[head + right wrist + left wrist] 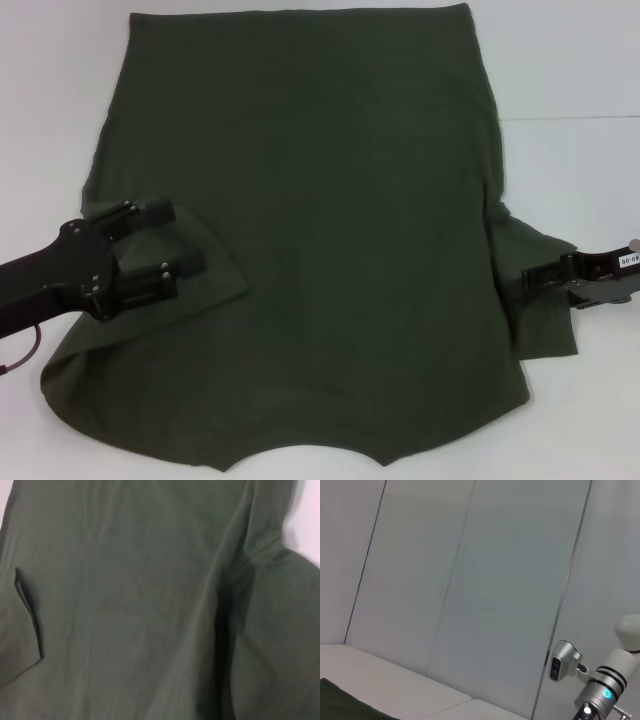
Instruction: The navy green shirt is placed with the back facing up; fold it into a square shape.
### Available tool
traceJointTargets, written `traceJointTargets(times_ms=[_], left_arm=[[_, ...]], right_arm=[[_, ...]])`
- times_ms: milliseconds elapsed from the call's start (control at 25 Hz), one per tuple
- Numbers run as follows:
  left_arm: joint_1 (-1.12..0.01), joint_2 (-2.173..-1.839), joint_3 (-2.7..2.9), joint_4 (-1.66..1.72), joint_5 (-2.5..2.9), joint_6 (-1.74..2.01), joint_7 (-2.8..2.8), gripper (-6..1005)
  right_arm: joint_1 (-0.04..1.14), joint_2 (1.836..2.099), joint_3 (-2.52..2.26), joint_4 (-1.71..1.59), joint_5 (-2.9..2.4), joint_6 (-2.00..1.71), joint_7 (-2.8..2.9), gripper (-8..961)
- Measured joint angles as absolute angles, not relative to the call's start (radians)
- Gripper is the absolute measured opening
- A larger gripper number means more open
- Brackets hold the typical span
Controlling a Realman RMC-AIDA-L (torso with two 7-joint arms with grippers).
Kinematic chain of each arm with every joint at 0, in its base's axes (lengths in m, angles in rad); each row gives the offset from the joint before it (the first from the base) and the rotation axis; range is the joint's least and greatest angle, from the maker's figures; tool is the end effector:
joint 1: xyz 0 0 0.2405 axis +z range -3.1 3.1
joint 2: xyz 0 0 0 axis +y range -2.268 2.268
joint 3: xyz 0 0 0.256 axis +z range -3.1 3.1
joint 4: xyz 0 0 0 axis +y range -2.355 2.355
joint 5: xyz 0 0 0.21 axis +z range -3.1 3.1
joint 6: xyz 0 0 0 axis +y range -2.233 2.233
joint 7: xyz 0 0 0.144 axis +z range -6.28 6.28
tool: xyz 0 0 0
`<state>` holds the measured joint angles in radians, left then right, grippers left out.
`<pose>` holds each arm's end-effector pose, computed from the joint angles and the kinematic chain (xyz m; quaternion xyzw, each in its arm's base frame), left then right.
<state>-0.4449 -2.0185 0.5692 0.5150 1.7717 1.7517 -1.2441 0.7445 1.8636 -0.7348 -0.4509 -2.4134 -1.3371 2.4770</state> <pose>-0.2769 0.3010 0.0370 -0.8827 -0.2013 -0.3920 0.1632 0.3029 0.3840 0.0389 -0.7447 0.6521 0.0412 0.1359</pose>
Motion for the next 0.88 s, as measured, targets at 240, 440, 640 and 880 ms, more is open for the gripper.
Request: traceJointTargets(times_ms=[240,440,640,880], left_arm=[[-0.445,-2.019,0.569,0.516,1.772,1.752,-1.244,891],[-0.445,-2.019,0.568,0.515,1.772,1.752,-1.244,891],[-0.445,-2.019,0.567,0.515,1.770,1.752,-1.244,892],[-0.445,-2.019,0.566,0.517,1.763,1.753,-1.245,891]], right_arm=[[0.742,1.864,-0.729,-0.451,-2.414,-1.331,2.477,737],[0.738,1.864,-0.728,-0.455,-2.415,-1.324,2.477,492],[0.738,1.861,-0.729,-0.459,-2.414,-1.320,2.461,200],[0.741,1.858,-0.727,-0.461,-2.413,-1.322,2.446,36]])
